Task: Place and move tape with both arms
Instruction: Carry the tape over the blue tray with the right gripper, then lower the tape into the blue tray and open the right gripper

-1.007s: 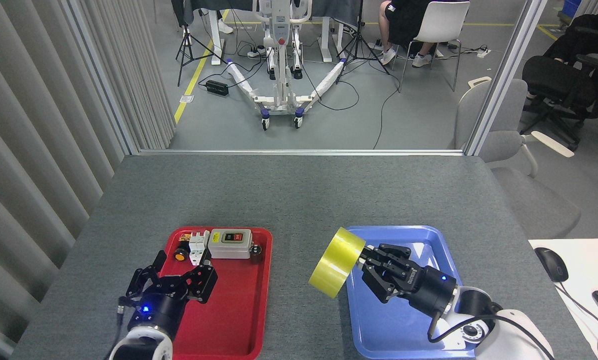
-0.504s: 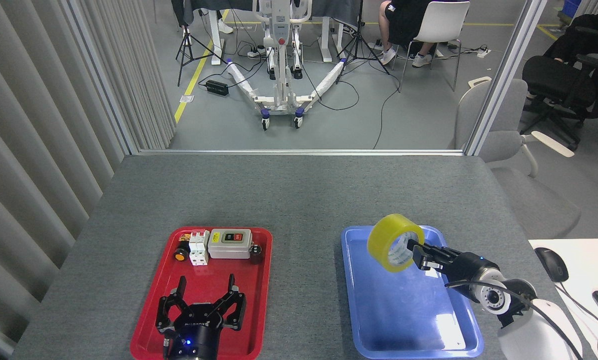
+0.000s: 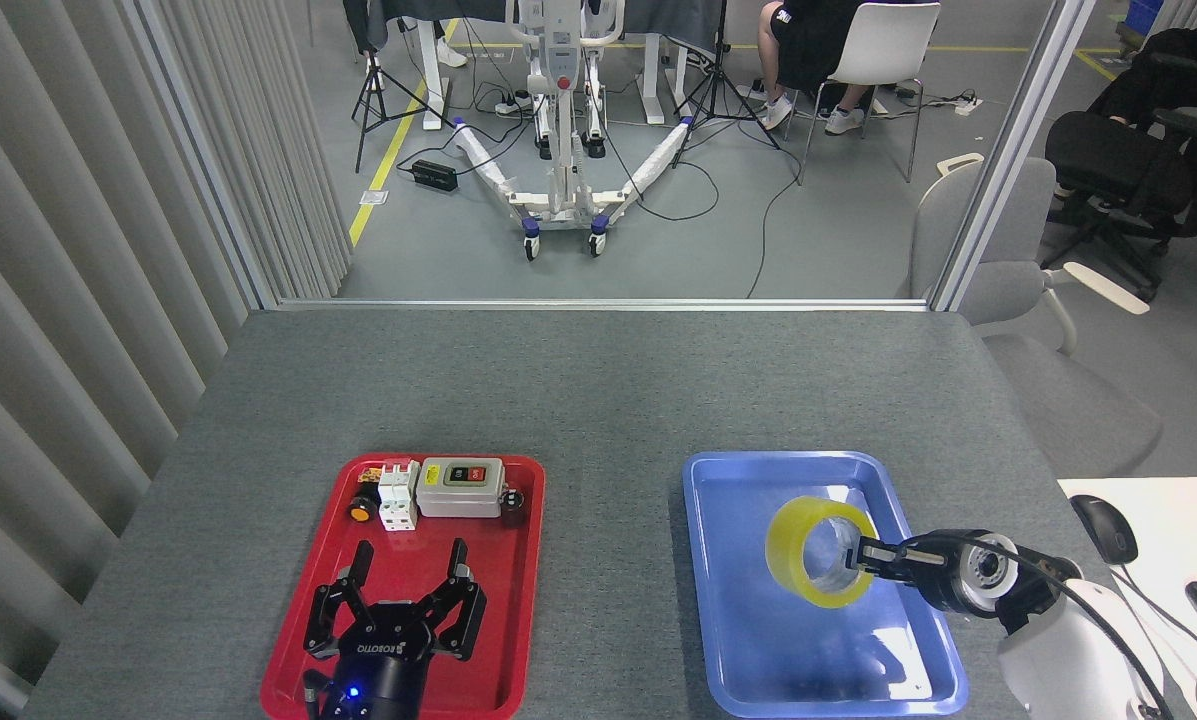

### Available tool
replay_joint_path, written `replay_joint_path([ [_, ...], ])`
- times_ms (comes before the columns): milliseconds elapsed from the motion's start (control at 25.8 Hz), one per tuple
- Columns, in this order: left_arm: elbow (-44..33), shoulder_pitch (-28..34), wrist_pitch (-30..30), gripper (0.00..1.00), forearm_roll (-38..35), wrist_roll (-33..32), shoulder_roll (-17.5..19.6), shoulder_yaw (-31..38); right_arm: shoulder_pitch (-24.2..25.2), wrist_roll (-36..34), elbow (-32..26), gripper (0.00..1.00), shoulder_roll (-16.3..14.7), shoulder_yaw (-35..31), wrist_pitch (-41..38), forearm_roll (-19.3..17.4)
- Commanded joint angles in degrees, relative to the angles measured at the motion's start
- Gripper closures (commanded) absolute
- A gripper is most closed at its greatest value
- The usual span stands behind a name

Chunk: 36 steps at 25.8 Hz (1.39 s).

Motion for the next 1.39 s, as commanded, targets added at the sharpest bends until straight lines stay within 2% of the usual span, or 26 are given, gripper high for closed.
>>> replay_joint_path([
  [0,0.3,0.0,-0.8,0.00,1.1,0.4,1.1,0.3,-3.1,0.0,5.6,0.98,0.2,2.3,1.4,0.0],
  [232,0.3,0.3,-4.5,0.00,3.1,0.4,1.6,2.6,-6.4,-0.3,8.9,0.94,0.6,2.8,1.3,0.1],
  [969,1.5,0.0,-4.2,0.00,3.0,0.4,3.5,4.2,-5.9,-3.1,8.9,0.80,1.0,4.3,1.2,0.1],
  [1123,1.5,0.0,-4.2,0.00,2.9,0.3,3.6,4.2,-5.8,-3.4,8.9,0.75,1.0,4.3,1.1,0.0],
  [1356,1.6,0.3,-4.2,0.00,2.6,0.3,5.7,4.1,-5.7,-4.1,8.9,0.67,1.0,4.3,0.9,0.0],
])
